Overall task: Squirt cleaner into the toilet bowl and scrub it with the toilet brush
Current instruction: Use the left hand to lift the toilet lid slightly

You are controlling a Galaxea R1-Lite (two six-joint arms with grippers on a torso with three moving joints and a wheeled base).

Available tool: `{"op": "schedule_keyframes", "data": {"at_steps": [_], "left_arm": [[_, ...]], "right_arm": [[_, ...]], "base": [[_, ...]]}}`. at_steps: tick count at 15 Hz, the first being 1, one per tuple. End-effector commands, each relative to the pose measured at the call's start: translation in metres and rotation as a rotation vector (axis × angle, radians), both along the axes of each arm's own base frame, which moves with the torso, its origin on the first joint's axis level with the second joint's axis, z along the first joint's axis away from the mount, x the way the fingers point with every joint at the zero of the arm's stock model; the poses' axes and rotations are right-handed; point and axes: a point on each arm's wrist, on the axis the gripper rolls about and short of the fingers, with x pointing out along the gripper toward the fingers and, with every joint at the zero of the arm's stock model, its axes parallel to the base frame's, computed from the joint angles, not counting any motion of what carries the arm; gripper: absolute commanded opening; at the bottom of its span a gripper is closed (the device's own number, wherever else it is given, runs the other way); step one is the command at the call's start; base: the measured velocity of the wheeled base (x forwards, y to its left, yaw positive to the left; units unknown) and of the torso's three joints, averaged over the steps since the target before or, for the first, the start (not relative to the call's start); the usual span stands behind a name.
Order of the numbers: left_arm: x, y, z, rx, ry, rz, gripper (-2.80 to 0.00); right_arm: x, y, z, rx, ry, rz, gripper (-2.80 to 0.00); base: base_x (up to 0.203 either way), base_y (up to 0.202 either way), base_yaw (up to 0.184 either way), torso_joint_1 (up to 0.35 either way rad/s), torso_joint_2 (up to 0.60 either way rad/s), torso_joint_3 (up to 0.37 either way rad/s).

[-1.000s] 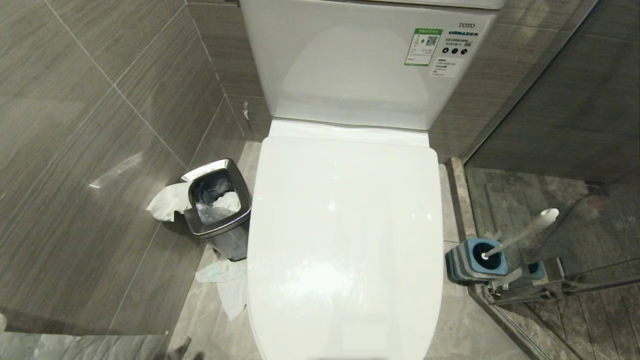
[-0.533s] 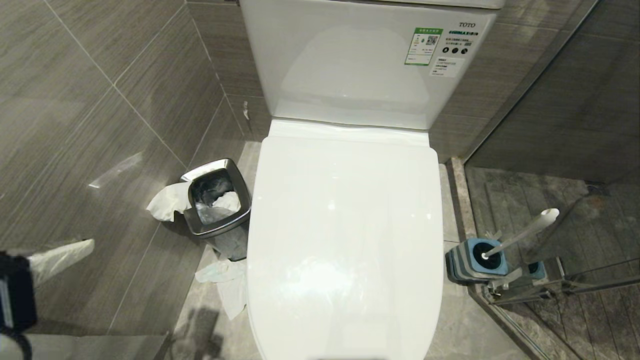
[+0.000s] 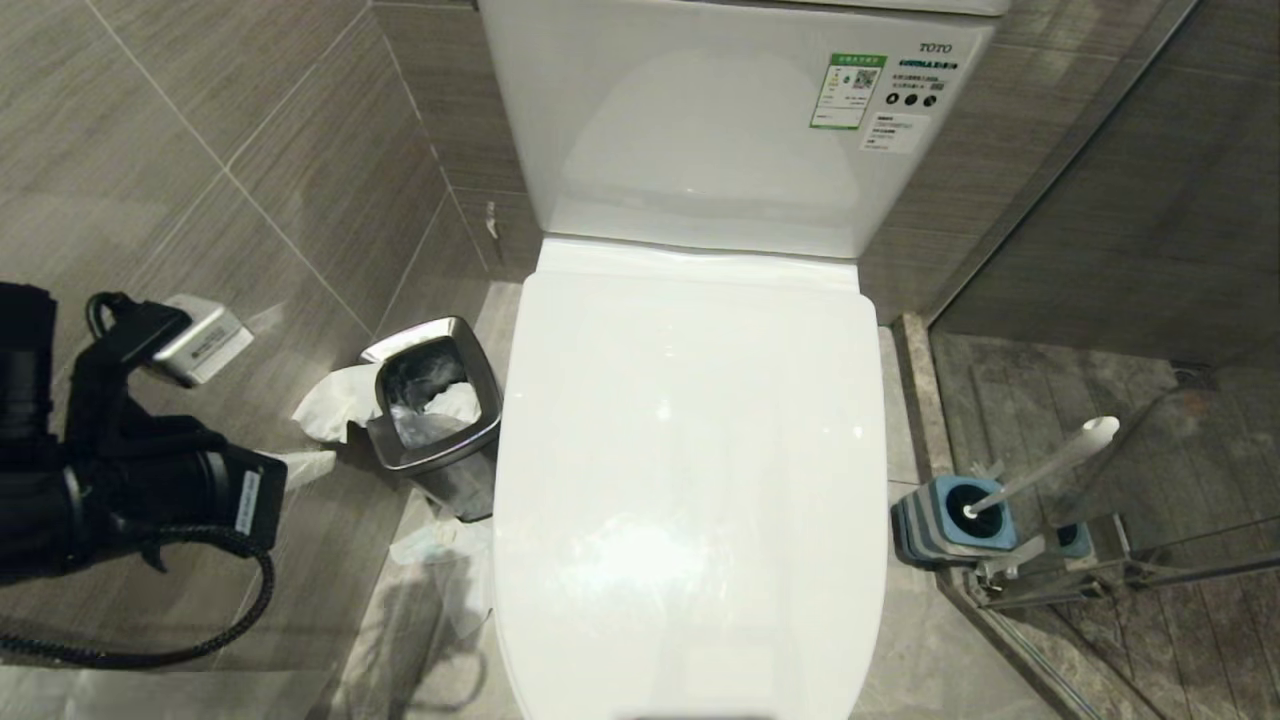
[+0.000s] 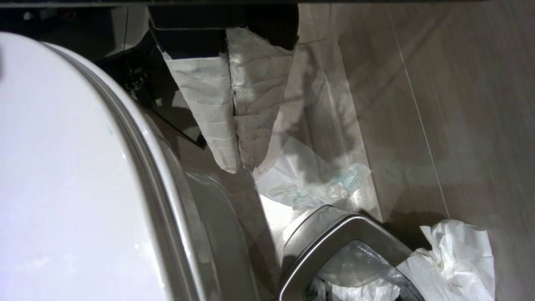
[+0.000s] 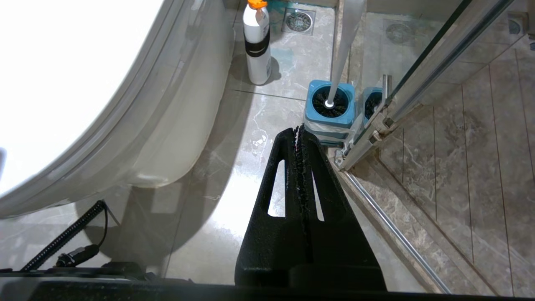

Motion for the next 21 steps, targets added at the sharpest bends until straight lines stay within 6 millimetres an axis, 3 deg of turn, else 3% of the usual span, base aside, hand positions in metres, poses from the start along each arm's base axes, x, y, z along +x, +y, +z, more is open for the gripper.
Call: {"op": "schedule_keyframes", "data": {"at_steps": [1, 10, 14, 17, 21], "left_arm": [[0.024, -0.005, -0.017, 0.022, 0.057, 0.014, -2.8], [0.065, -0.007, -0.058, -0.029, 0.185, 0.005, -2.8], [0.072, -0.009, -0.07, -0.27, 0.314, -0.028, -2.8], [0.074, 0.017, -0.071, -0.505, 0.395, -0.03, -2.8], [0.074, 0.061, -0.093, -0.698, 0.447, -0.033, -2.8]], "right_arm": [[0.0, 0.0, 0.0, 0.0, 0.001, 0.0, -2.8], [0.0, 0.0, 0.0, 0.0, 0.001, 0.0, -2.8], [0.0, 0.0, 0.0, 0.0, 0.001, 0.0, -2.8], [0.0, 0.0, 0.0, 0.0, 0.001, 0.0, -2.8], [0.0, 0.0, 0.0, 0.0, 0.001, 0.0, -2.8]], "base": [[0.0, 0.0, 0.0, 0.0, 0.0, 0.0], [0.0, 0.0, 0.0, 0.0, 0.0, 0.0], [0.0, 0.0, 0.0, 0.0, 0.0, 0.0], [0.0, 0.0, 0.0, 0.0, 0.0, 0.0], [0.0, 0.0, 0.0, 0.0, 0.0, 0.0]]}}
